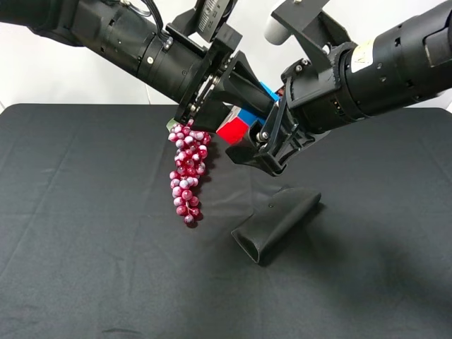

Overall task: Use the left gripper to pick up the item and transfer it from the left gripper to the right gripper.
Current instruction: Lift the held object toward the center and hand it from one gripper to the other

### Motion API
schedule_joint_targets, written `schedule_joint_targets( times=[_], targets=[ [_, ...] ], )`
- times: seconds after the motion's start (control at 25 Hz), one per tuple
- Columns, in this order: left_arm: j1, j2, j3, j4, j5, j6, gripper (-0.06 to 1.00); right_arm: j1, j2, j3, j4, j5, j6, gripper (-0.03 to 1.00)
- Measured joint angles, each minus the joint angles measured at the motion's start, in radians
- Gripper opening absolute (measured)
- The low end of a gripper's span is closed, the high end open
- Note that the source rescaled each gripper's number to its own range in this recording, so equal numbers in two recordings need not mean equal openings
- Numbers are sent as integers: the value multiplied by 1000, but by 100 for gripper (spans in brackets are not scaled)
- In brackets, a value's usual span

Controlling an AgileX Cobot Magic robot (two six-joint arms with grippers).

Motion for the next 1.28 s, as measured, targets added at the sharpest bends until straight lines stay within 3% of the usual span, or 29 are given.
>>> schedule_joint_targets(
  times=[0.04, 0.12, 0.8, 0.84, 0.96, 1.0, 1.12, 1.28],
  targets=[
    [0, 0, 0, 0, 0, 1, 0, 0, 0, 0, 0, 0, 0, 76],
    [0, 0, 0, -8, -12, 0, 0, 2, 0, 0, 3, 4, -6, 4],
    [0, 1, -1, -8, -14, -16, 2, 3, 0, 0, -3, 4, -20, 2],
    [0, 1, -1, -7, -14, -17, 11, 3, 0, 0, -2, 4, -20, 0],
    [0, 1, -1, -7, -13, -17, 67, 3, 1, 0, -1, 4, -20, 0],
    [0, 1, -1, -7, -13, -17, 80, 3, 1, 0, -1, 4, -20, 0],
    [0, 1, -1, -7, -13, -17, 94, 3, 1, 0, -1, 4, -20, 0],
    [0, 1, -1, -7, -14, -17, 99, 3, 1, 0, 0, 4, -20, 0]
  ],
)
